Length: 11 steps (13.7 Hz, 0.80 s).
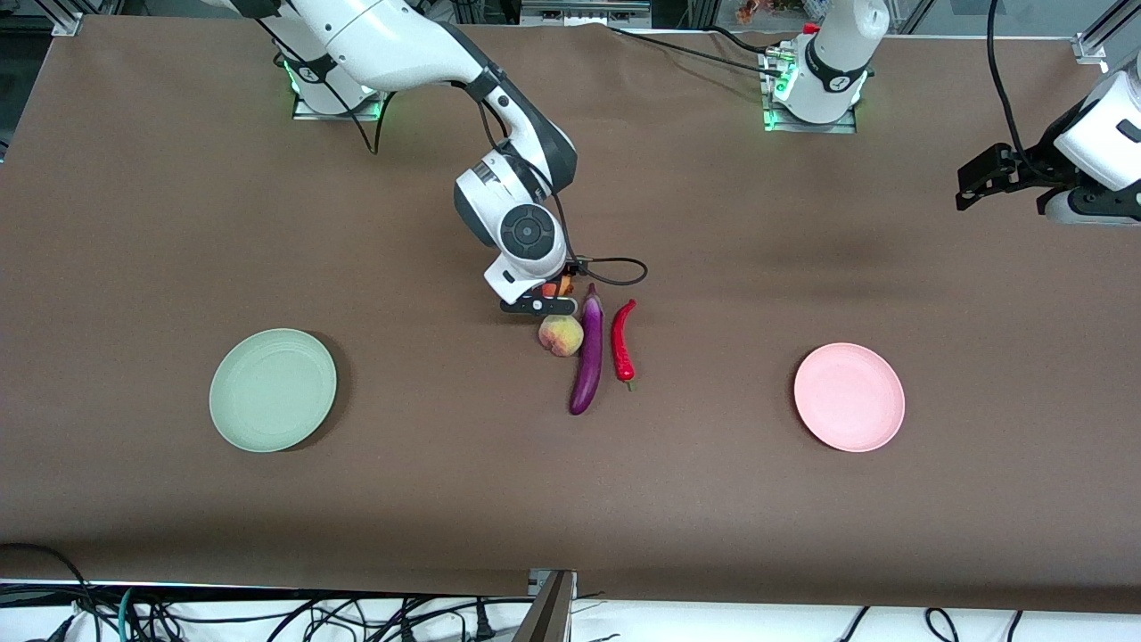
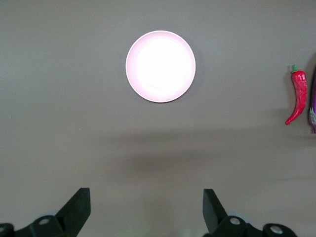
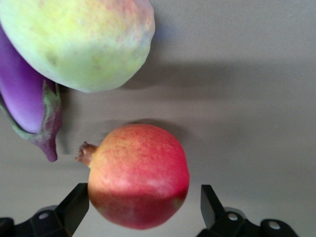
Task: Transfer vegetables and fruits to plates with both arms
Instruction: 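Grasp the red pomegranate with the right gripper and lift it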
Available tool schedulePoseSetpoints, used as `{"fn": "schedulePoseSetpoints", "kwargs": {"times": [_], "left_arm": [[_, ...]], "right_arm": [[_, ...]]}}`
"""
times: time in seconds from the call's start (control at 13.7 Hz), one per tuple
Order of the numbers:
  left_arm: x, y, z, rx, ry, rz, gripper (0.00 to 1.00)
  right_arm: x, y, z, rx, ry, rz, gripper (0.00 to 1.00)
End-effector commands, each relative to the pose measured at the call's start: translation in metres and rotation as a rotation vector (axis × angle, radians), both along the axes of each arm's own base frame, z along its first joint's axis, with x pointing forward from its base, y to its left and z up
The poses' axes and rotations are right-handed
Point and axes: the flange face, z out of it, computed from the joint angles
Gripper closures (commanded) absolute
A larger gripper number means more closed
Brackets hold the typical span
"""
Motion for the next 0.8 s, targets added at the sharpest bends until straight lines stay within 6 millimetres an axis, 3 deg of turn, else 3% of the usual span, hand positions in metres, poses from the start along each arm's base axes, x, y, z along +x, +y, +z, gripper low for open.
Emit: {"fn": "schedulePoseSetpoints", "kwargs": {"times": [0.0, 0.58, 0.66, 0.73], "left_arm": [[-0.0025, -0.0020, 0.0102, 0.008, -0.001, -0.006, 0.00], [-0.0026, -0.0036, 0.0115, 0.008, -0.003, -0.006, 0.00], [-0.0026, -0.0036, 0.0115, 0.008, -0.003, -0.006, 0.00], [-0.0026, -0.0036, 0.0115, 0.008, -0.003, -0.006, 0.00]], "right_arm": [[-0.0018, 0.0034, -0.0042, 0.007, 0.017, 0.017, 0.00], [0.0052, 0.0034, -0.0002, 0.023, -0.004, 0.007, 0.00], [0.0055, 0.0034, -0.0014, 0.025, -0.009, 0.006, 0.12], [0.0063, 0.0039, 0.0000, 0.029, -0.016, 0.007, 0.33]]}}
